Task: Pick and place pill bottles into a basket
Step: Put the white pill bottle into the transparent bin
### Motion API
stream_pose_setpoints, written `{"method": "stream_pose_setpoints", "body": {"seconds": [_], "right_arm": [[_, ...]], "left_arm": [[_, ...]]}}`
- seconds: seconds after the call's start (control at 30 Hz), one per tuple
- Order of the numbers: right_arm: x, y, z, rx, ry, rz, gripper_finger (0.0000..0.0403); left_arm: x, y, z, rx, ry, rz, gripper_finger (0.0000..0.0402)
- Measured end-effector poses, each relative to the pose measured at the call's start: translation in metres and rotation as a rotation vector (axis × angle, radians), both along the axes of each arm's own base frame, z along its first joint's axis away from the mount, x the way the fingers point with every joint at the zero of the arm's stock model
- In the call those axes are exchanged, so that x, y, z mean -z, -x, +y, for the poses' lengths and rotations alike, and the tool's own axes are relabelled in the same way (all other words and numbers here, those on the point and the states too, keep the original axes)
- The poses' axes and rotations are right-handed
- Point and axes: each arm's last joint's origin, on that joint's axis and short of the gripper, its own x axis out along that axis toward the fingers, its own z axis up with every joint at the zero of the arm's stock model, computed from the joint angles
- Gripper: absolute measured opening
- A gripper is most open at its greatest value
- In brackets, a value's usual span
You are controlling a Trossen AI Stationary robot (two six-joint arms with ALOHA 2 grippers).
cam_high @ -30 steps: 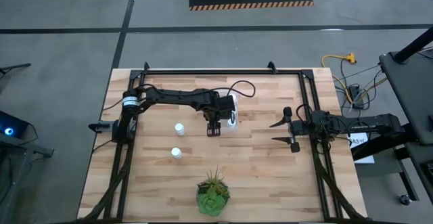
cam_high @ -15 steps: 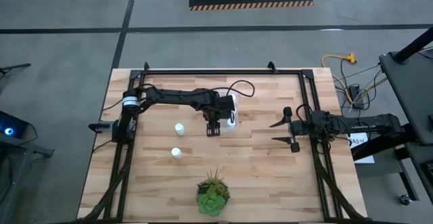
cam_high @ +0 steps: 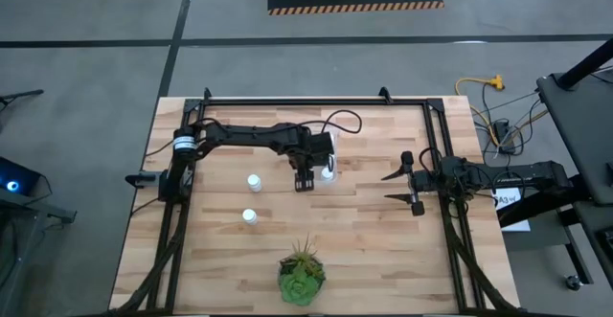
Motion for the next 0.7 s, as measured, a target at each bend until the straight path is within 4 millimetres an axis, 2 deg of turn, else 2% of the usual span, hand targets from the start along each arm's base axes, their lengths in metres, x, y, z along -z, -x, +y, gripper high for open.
{"method": "stream_pose_setpoints", "body": {"seconds": [0.17, 0.47, 0.7], "right_arm": [[0.0000, 0.0000, 0.0000, 0.000, 0.000, 0.000, 0.0226], [0.0000, 0.0000, 0.0000, 0.000, 0.000, 0.000, 0.0226], [0.0000, 0.0000, 0.0000, 0.000, 0.000, 0.000, 0.0226]], "left_arm": [[-0.0007, -0.0004, -0.0006, -0.002, 0.017, -0.005, 0.0172], [-0.0010, -0.0004, -0.0006, -0.015, 0.020, -0.005, 0.0205], [-0.0012, 0.0002, -0.0006, -0.019, 0.019, 0.002, 0.0211]]}}
